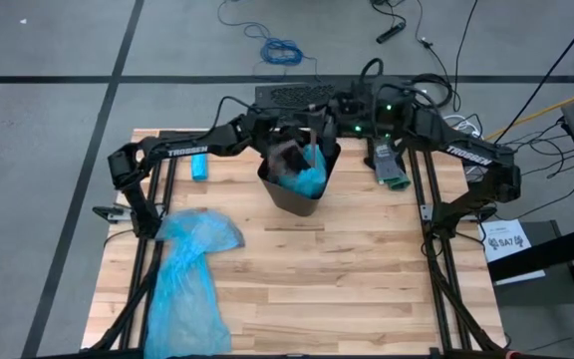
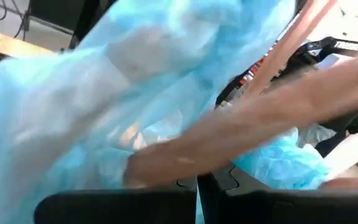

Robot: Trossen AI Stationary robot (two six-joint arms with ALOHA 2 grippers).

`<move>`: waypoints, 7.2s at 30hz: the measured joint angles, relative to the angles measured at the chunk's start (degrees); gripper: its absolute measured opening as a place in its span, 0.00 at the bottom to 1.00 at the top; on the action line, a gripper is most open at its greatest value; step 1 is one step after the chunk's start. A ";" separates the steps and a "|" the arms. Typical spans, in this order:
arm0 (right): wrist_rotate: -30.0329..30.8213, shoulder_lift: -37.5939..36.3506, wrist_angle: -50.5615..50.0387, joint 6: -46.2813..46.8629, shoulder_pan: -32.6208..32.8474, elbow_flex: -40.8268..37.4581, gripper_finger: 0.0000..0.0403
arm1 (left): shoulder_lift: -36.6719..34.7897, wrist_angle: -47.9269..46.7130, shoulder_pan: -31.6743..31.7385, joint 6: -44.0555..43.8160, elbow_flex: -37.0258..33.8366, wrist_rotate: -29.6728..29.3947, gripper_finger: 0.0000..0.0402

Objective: Place trash/remove bag and relplace
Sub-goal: Remove the blue trash bag from the black trash bin

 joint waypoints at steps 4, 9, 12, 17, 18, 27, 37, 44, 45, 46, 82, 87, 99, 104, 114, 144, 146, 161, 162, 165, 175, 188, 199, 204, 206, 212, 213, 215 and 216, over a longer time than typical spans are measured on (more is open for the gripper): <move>1.41 0.02 0.57 -3.44 1.14 0.49 0.00 | -0.02 -0.01 0.48 -0.43 0.03 -1.85 0.00; 3.73 0.11 -3.18 -2.29 2.73 0.78 0.00 | -0.78 -1.02 1.86 -2.25 0.12 -1.99 0.00; 3.29 -0.07 -6.94 0.60 3.06 0.80 0.00 | -1.27 -0.76 2.47 -3.44 1.86 -1.46 0.00; 3.02 -0.32 -12.70 1.94 3.42 0.78 0.00 | -1.50 -0.70 2.99 -5.25 5.83 1.55 0.00; 2.89 -0.33 -14.29 1.97 3.42 0.78 0.00 | -1.49 -0.65 3.12 -6.00 6.50 1.82 0.00; 0.28 -0.31 -20.29 -2.46 3.48 0.76 0.00 | -1.49 -11.48 4.00 -6.45 14.81 2.64 0.00; -0.65 -0.26 -18.92 -9.47 4.14 0.71 0.00 | -1.53 -16.54 5.09 -5.94 19.13 -8.14 0.00; -1.46 1.01 -18.06 -11.46 4.12 0.67 0.10 | -1.51 -21.86 4.47 -3.37 19.13 -18.65 0.00; -1.46 1.40 -17.60 -11.46 4.12 0.67 0.13 | -1.51 -22.03 4.37 -3.36 19.12 -19.68 0.00; -1.46 1.85 -17.31 -11.47 4.12 0.67 0.16 | -1.51 -22.05 4.24 -3.37 19.11 -20.47 0.00; 3.01 4.87 -14.48 -2.94 4.01 0.47 0.00 | -1.71 -34.11 4.59 7.47 19.19 -28.65 0.00; 3.45 4.61 -13.29 -2.18 3.97 0.47 0.00 | -1.78 -38.66 5.11 11.36 19.19 -28.69 0.00; 3.58 2.99 -1.87 -1.72 3.92 0.67 0.00 | -1.60 -46.14 5.97 19.78 19.02 -28.57 0.00; 4.92 1.47 -5.03 -0.64 3.64 0.69 0.00 | -1.96 -44.04 7.14 19.24 18.98 -21.01 0.00; 7.60 1.50 -9.02 0.42 3.96 0.69 0.00 | -7.79 -38.76 12.11 19.23 18.99 -20.01 0.00; 12.69 2.38 18.05 -26.80 -6.44 35.74 0.00 | -10.56 -52.34 19.41 24.25 19.02 -20.26 0.00; 12.72 2.35 19.11 -28.81 -6.44 37.58 0.00 | -10.56 -53.37 19.41 25.29 19.02 -20.26 0.00; 41.34 1.81 -28.77 -14.44 -6.40 37.32 0.00 | -10.56 -56.82 19.43 28.58 19.04 -20.26 0.00; 42.07 2.14 -34.10 -10.76 -6.40 37.37 0.00 | -10.56 -56.90 19.41 28.56 19.04 -20.26 0.00; 42.57 3.82 -53.87 4.79 -6.40 37.37 0.00 | -10.56 -57.60 19.82 28.42 19.04 -20.26 0.00; 24.48 5.57 -63.66 27.57 -7.52 14.79 0.00 | -11.47 -62.56 22.03 28.08 19.11 -20.28 0.00; 12.67 5.19 -47.79 30.55 -17.60 -18.88 0.00 | -16.25 -63.17 21.97 23.07 19.08 -22.99 0.00; -4.40 5.07 -24.27 28.13 -28.53 -36.39 0.00 | -21.41 -62.77 21.86 16.12 19.08 -28.94 0.00; -4.71 5.72 -24.78 24.86 -31.88 -41.49 0.00 | -22.36 -60.93 21.42 12.30 19.08 -30.86 0.00; -4.26 6.04 -25.98 23.78 -32.45 -44.57 0.00 | -22.45 -60.89 21.05 11.07 19.07 -31.39 0.00; -7.30 6.01 -25.54 18.22 -32.45 -47.33 0.00 | -22.49 -59.95 20.09 9.96 19.02 -32.62 0.00; -7.32 5.94 -24.95 17.62 -32.34 -47.31 0.00 | -22.47 -59.97 19.91 9.96 19.02 -32.99 0.00; -7.30 5.92 -24.45 16.02 -32.29 -47.26 0.00 | -22.47 -59.98 19.35 8.81 19.02 -33.78 0.00; -7.14 6.11 -24.43 15.16 -32.27 -47.26 0.00 | -22.47 -59.97 19.10 8.22 19.02 -34.24 0.00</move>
